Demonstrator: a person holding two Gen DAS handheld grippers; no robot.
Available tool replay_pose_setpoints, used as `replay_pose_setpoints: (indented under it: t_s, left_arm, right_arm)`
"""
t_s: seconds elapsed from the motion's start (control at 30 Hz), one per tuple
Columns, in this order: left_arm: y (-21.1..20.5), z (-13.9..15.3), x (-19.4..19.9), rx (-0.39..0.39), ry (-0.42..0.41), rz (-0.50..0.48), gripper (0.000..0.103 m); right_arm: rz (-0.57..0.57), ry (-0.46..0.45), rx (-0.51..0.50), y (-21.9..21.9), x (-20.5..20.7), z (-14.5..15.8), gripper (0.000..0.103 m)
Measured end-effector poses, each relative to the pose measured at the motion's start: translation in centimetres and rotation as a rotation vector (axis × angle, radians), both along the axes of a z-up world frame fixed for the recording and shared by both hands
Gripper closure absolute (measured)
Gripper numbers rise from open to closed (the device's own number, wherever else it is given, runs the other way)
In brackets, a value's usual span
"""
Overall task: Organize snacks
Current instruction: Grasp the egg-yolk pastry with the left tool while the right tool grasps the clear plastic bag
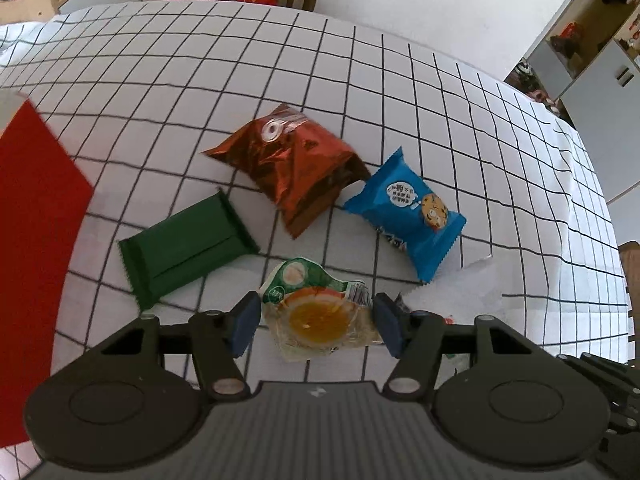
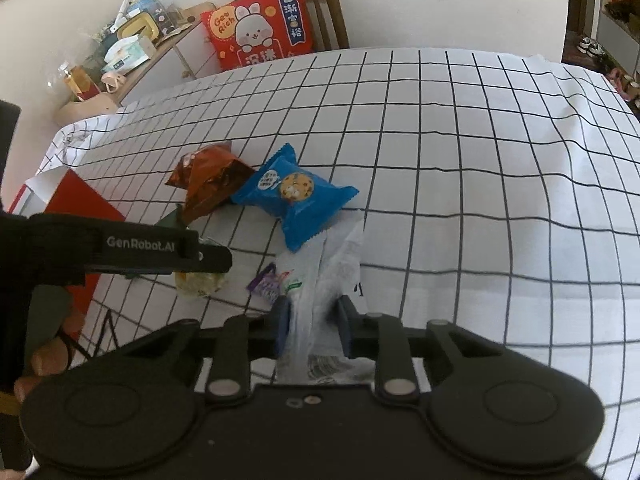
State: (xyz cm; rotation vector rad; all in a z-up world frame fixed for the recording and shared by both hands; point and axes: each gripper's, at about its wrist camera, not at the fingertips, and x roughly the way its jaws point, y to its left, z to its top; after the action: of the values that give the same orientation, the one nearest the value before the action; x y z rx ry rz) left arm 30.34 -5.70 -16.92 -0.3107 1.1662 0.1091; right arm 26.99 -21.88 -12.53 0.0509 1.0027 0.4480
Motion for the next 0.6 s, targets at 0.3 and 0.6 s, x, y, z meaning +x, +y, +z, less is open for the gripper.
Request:
replay_pose_setpoints:
  t_s: [0.3, 0.6]
  left_arm:
    - [0.9, 2.0, -3.0, -0.021, -0.011, 0.004, 0.042]
    - [1.7, 5.0, -6.4, 0.014, -0.017, -0.016, 0.042]
  right_arm:
    - [-0.001, -0.027, 0.044, -0.7, -3.2, 2.2, 0.083]
    - [0.021, -0.05, 0.078, 0.4, -5.8, 4.5, 0.083]
